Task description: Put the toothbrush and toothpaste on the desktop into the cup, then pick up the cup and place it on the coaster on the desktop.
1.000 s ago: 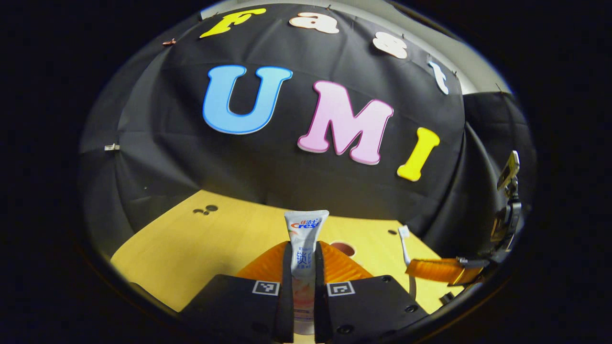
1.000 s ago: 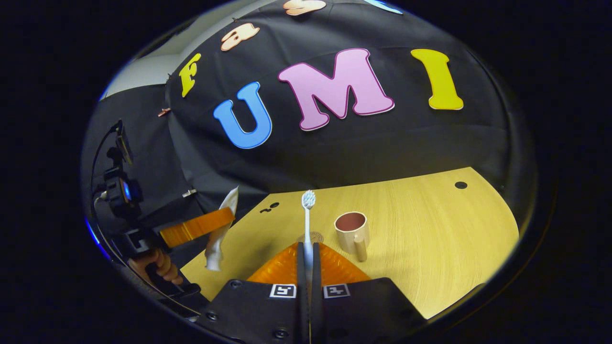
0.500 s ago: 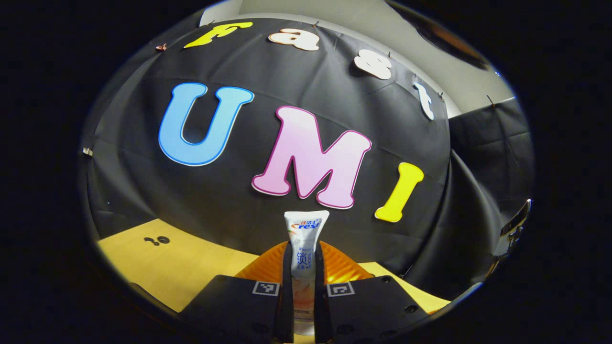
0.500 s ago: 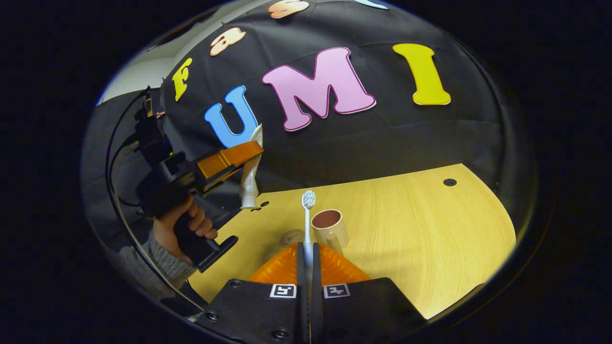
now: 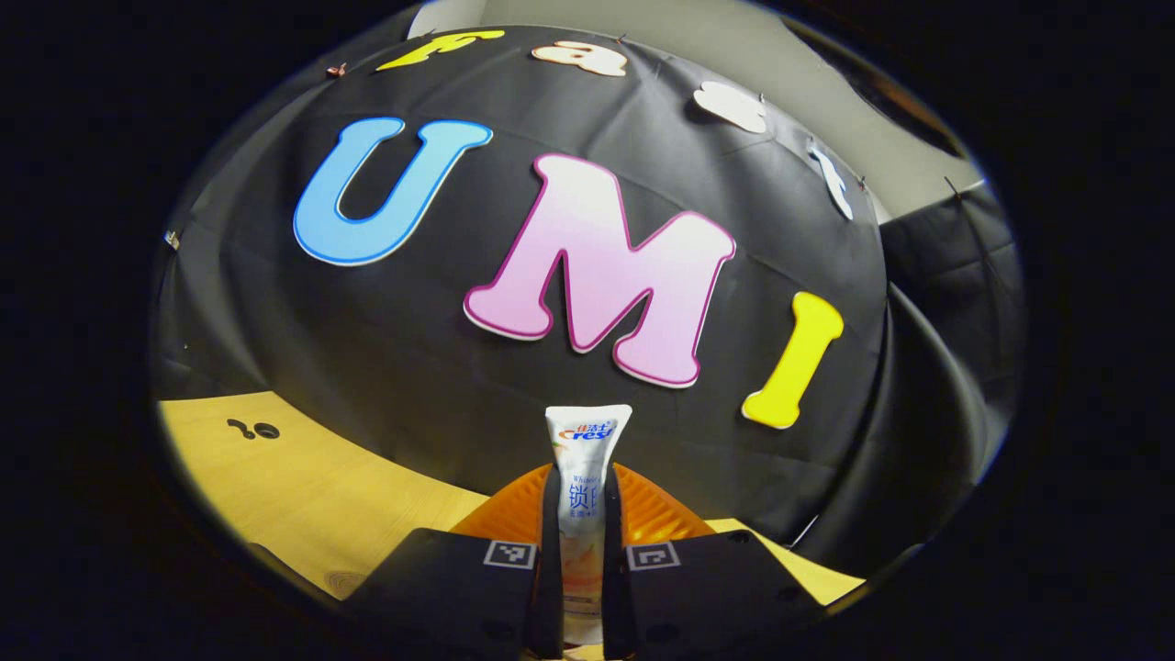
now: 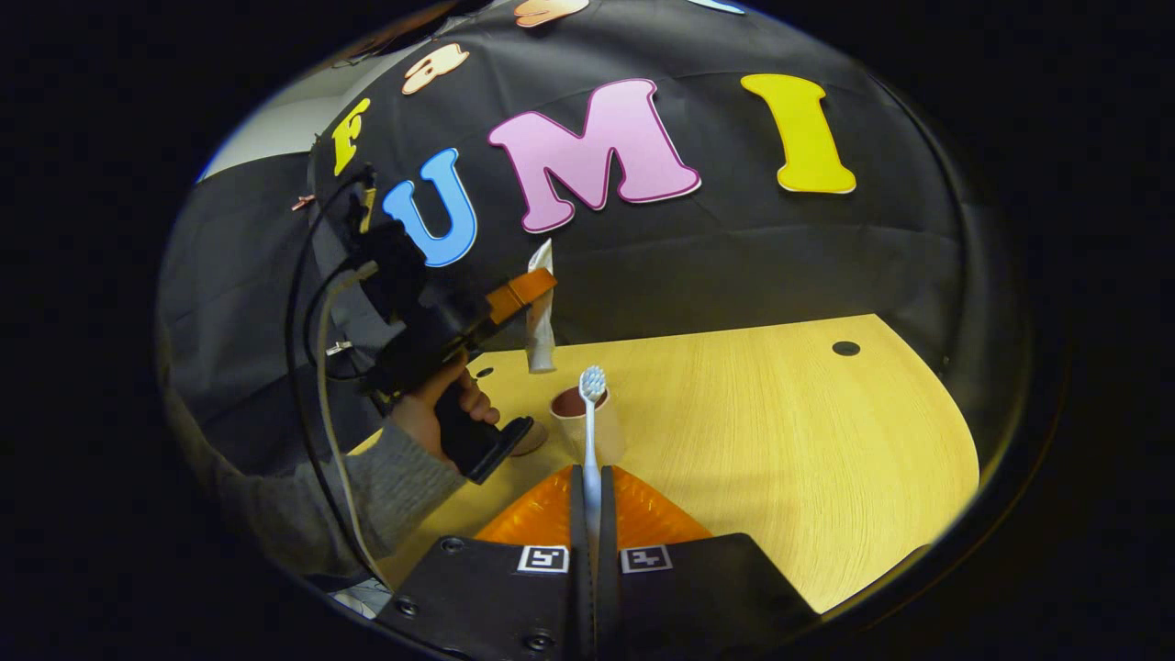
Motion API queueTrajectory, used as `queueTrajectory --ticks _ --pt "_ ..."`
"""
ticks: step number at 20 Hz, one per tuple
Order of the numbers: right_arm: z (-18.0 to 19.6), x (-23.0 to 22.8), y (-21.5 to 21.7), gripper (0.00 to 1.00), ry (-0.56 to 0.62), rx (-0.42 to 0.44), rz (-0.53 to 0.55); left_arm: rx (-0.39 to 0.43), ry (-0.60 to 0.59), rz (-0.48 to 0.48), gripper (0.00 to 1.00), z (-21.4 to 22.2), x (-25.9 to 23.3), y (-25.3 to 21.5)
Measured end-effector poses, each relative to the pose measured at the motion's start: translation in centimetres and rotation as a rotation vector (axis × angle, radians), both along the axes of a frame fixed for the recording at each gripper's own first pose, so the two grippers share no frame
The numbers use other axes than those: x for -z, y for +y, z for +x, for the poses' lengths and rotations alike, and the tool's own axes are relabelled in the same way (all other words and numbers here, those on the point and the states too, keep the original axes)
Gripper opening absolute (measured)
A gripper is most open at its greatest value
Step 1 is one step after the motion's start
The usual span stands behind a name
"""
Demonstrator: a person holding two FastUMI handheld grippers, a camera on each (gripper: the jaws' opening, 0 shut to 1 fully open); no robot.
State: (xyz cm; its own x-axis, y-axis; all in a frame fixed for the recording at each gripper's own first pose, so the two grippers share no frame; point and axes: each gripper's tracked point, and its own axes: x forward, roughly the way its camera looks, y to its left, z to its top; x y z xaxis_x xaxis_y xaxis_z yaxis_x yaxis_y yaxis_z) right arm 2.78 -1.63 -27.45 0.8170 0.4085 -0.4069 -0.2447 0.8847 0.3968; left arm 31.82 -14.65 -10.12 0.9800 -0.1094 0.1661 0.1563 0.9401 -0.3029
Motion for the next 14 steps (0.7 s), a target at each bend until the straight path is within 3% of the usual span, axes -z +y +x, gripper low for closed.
queueTrajectory --ticks 7,14 --pt "0.9 1.5 -1.8 0.06 -0.013 -0.004 -0.029 -0.014 0.04 0.1 0.22 1.9 6.0 -1.3" --pt "2.0 2.0 -2.3 0.06 -0.026 0.007 -0.016 -0.033 0.071 0.106 0.22 2.1 9.3 -1.2"
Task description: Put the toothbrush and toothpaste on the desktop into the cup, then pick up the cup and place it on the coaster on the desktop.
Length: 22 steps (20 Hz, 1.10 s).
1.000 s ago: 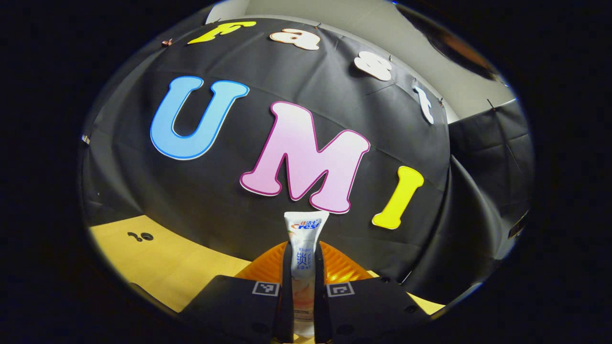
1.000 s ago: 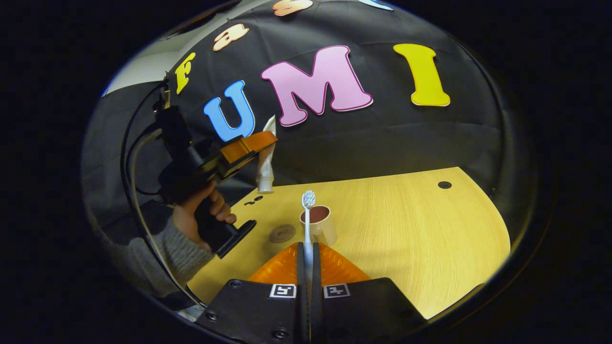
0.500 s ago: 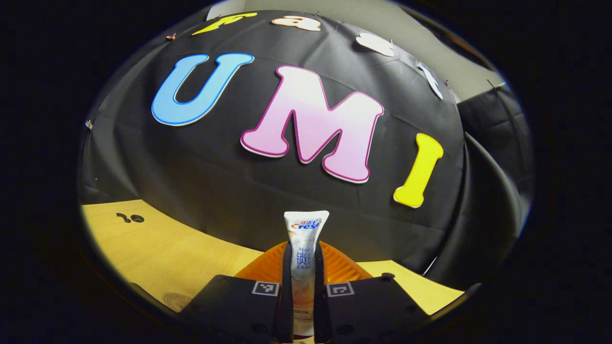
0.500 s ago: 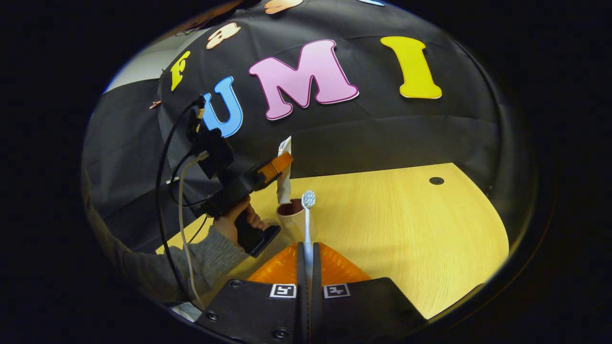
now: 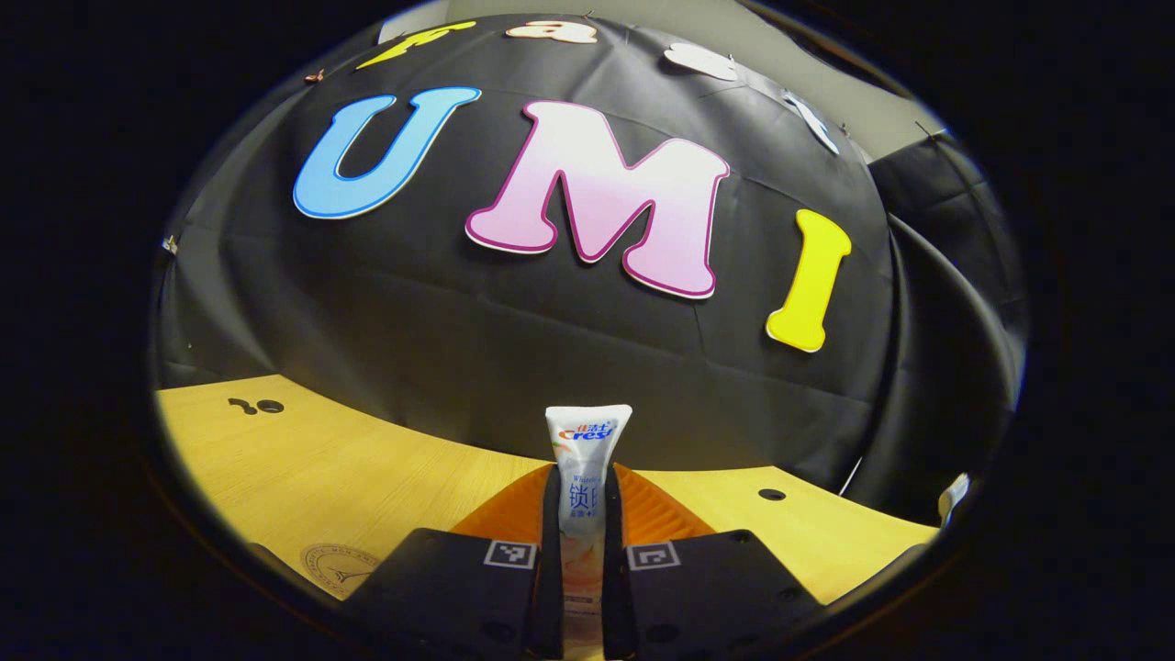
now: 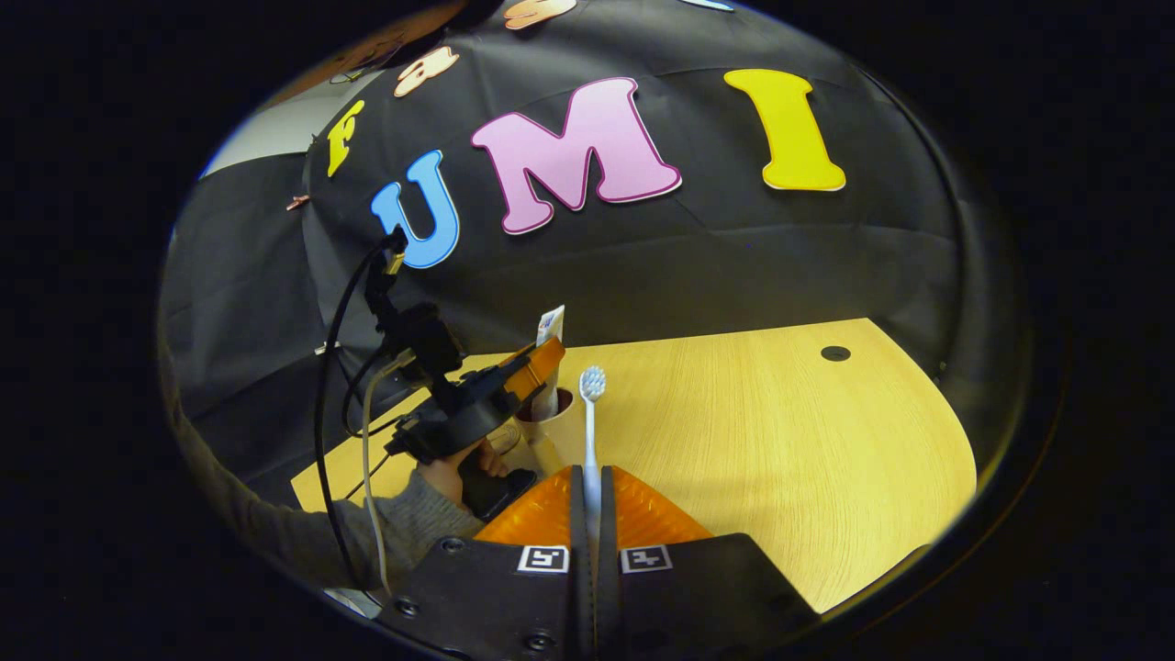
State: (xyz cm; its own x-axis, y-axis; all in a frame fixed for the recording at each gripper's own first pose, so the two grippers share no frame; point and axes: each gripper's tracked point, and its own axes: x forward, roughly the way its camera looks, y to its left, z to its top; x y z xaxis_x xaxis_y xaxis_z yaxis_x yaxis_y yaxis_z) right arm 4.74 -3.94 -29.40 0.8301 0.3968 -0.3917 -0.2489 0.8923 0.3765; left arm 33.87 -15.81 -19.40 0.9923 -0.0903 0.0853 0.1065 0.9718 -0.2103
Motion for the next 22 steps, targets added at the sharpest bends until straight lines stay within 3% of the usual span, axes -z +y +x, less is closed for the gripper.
queueTrajectory --ticks 4,12,13,14,16,17,18,19,20,22 --pt "0.5 0.0 0.1 0.06 -0.015 -0.001 -0.002 -0.001 0.017 0.004 0.22 -0.4 1.7 0.1" --pt "2.5 -0.9 -0.2 0.06 -0.059 0.007 0.003 0.054 0.032 0.007 0.33 -1.8 2.8 -1.2" --pt "2.9 -1.2 0.0 0.06 -0.069 0.005 0.005 0.065 0.036 0.004 0.27 -1.9 2.8 -1.5" --pt "3.3 -1.5 0.1 0.06 -0.079 0.002 0.004 0.072 0.039 -0.001 0.37 -2.3 2.8 -1.6" --pt "4.1 -2.4 0.4 0.06 -0.107 -0.007 0.004 0.08 0.05 -0.007 0.46 -2.8 2.7 -1.7" --pt "4.5 -3.1 0.6 0.06 -0.125 -0.011 0.004 0.073 0.056 -0.007 0.6 -3.2 2.5 -1.4" --pt "5.0 -3.8 0.8 0.06 -0.143 -0.018 0.007 0.064 0.058 -0.005 0.54 -3.4 2.3 -1.2" --pt "5.5 -4.3 1.1 0.06 -0.159 -0.021 0.012 0.063 0.052 0.002 0.72 -3.8 1.9 -1.0" --pt "6.0 -4.9 1.4 0.06 -0.172 -0.026 0.02 0.057 0.048 0.018 0.66 -4.1 1.8 -0.9" --pt "7.0 -6.2 2.0 0.06 -0.201 -0.03 0.044 0.045 0.031 0.053 0.69 -5.0 0.8 -0.2"
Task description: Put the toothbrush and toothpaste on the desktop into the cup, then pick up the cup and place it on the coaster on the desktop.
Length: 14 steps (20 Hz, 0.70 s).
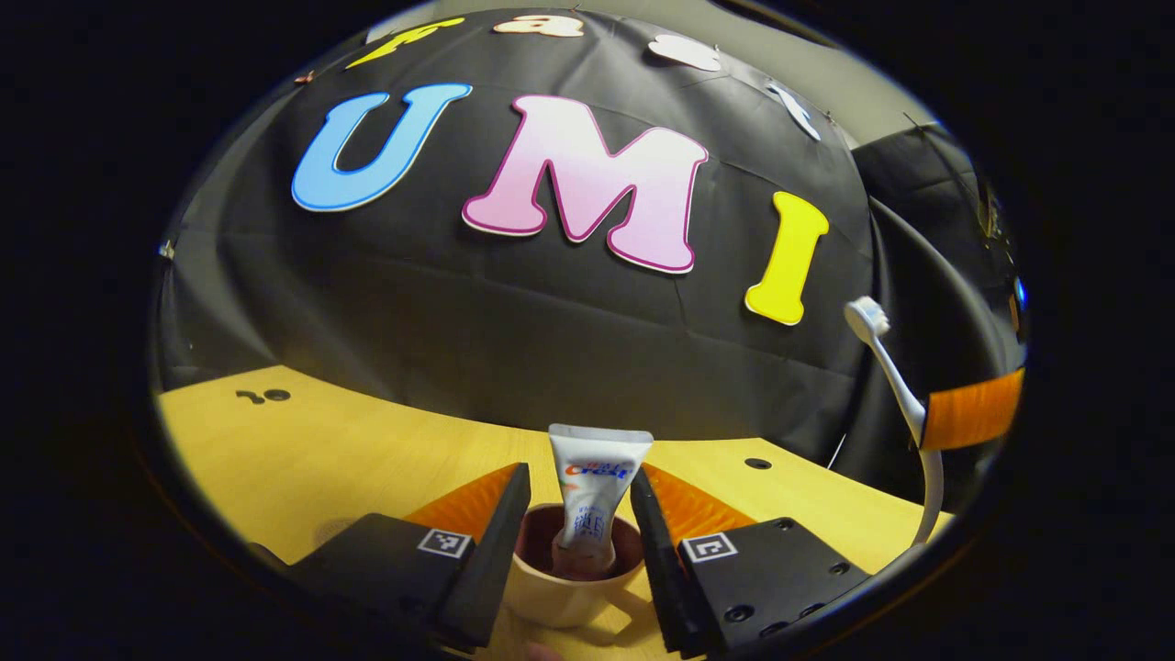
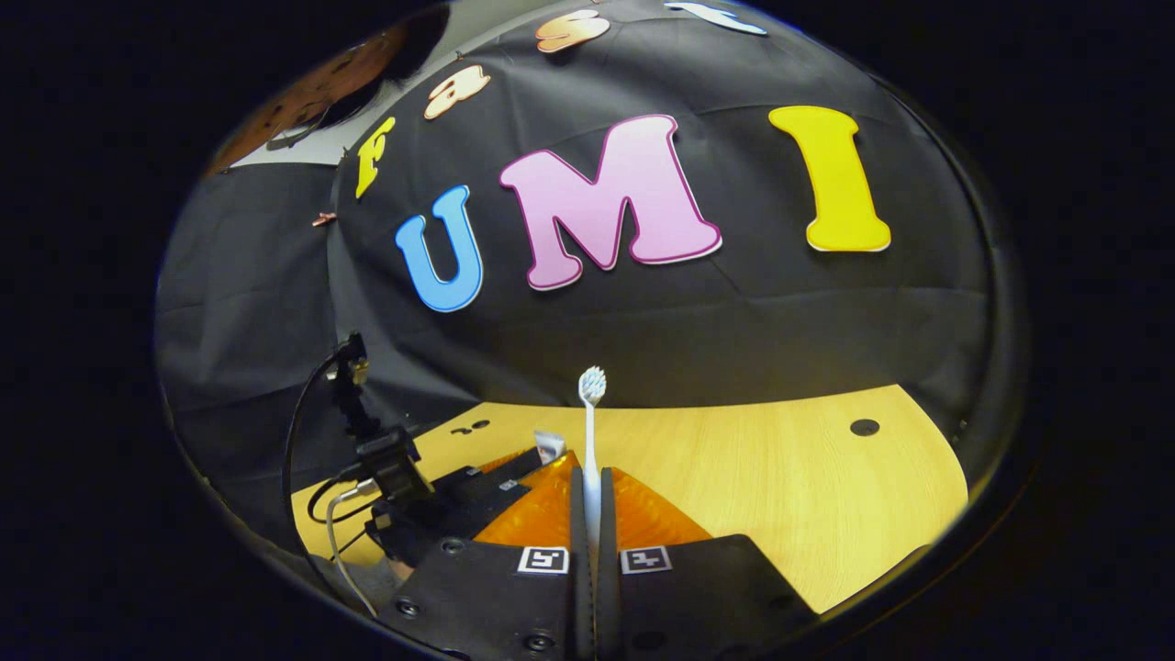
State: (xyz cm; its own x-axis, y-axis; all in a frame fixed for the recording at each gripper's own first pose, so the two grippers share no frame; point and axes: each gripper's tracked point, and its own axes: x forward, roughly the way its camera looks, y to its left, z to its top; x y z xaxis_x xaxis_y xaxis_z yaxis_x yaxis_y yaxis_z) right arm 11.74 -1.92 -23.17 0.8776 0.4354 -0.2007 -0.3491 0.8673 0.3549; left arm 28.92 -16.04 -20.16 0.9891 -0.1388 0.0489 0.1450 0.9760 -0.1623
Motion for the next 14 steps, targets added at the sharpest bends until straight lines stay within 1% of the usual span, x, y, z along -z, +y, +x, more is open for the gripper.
queueTrajectory --ticks 1,2,5,8,11,14 --pt "0.6 -0.7 0.4 0.06 -0.016 -0.003 0.008 -0.005 -0.017 0.009 0.79 -0.5 -0.8 0.4" --pt "1.1 -1.3 0.8 0.06 -0.034 -0.007 0.013 -0.003 -0.032 0.009 0.7 -1.1 -1.5 0.7" --pt "2.7 -3.5 2.2 0.06 -0.099 -0.029 0.023 -0.006 -0.06 -0.002 0.71 -3.3 -3.1 1.9" --pt "4.6 -5.6 3.9 0.06 -0.158 -0.055 0.06 -0.02 -0.057 -0.012 0.71 -5.7 -3.3 3.4" --pt "6.5 -7.2 5.6 0.06 -0.214 -0.092 0.091 -0.053 -0.019 -0.005 0.71 -8.4 -1.8 5.4" --pt "7.9 -7.3 7.9 0.06 -0.253 -0.151 0.099 -0.097 0.042 -0.048 0.71 -11.4 0.2 7.2"
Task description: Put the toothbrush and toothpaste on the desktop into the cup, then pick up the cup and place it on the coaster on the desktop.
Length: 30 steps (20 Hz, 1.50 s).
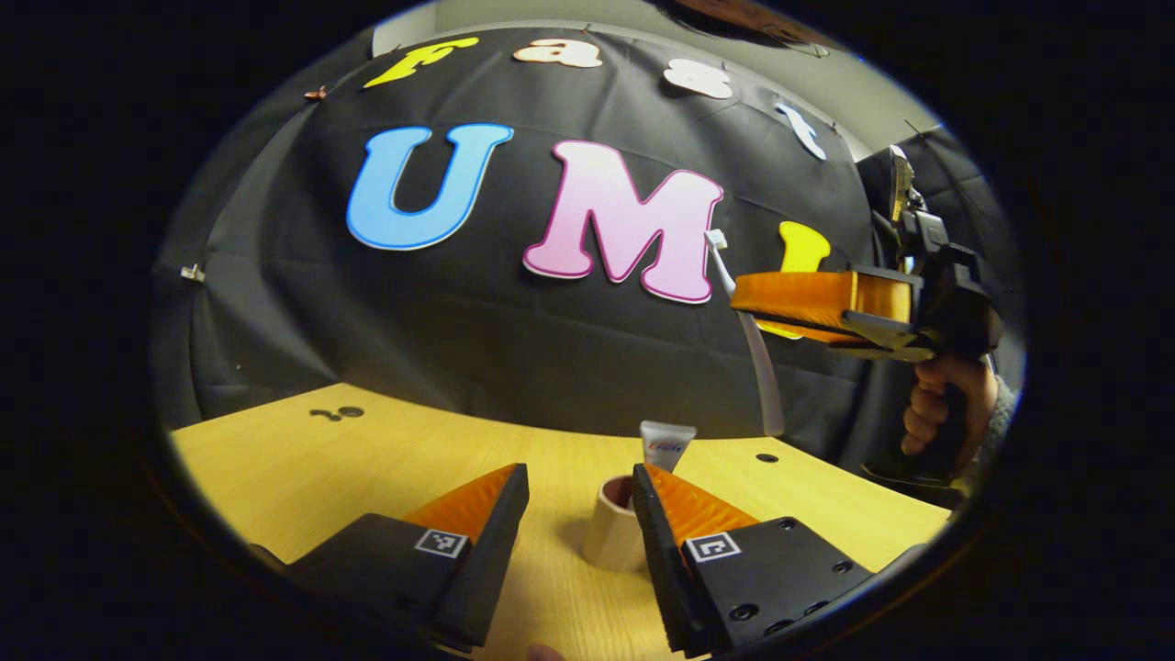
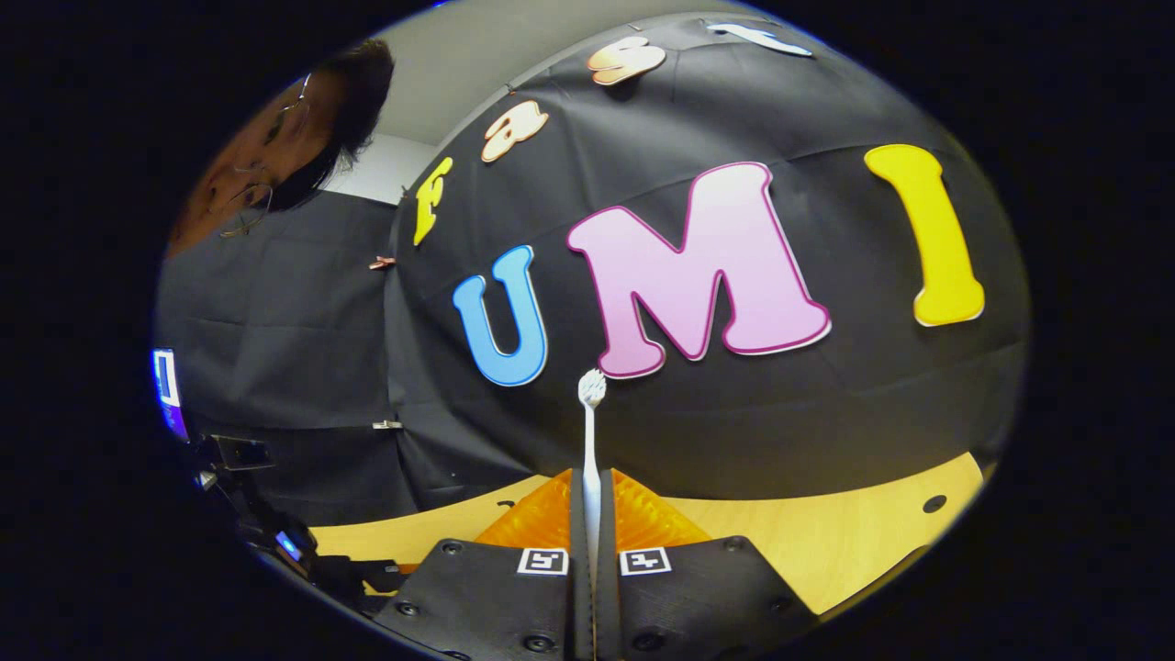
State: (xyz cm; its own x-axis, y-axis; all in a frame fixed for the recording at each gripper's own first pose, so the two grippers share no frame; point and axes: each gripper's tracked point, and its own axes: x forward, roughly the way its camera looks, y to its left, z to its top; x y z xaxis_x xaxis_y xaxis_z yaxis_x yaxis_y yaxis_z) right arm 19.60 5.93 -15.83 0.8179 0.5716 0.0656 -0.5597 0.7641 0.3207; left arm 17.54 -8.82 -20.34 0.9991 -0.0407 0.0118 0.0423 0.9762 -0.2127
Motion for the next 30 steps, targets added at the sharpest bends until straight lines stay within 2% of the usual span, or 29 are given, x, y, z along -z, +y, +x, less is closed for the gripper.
queueTrajectory --ticks 4,8,11,17,22,30 --pt "1.0 1.0 3.6 0.05 -0.02 -0.063 -0.017 -0.075 0.084 -0.086 0.71 -3.8 2.6 1.9" --pt "0.9 4.0 7.2 0.06 -0.024 -0.125 -0.086 -0.151 0.13 -0.079 0.71 -6.1 4.2 4.8" --pt "1.2 6.8 8.7 0.06 -0.034 -0.141 -0.175 -0.176 0.135 -0.079 0.71 -6.8 4.6 6.5" --pt "2.5 11.4 9.0 0.06 -0.006 -0.119 -0.28 -0.201 0.133 -0.087 0.71 -6.7 5.3 8.0" --pt "2.2 14.4 8.6 0.06 0.03 -0.106 -0.336 -0.199 0.142 -0.091 0.71 -6.7 5.5 8.2" --pt "1.0 15.6 7.5 0.11 0.043 -0.094 -0.394 -0.202 0.136 -0.095 0.71 -7.0 4.9 8.4"
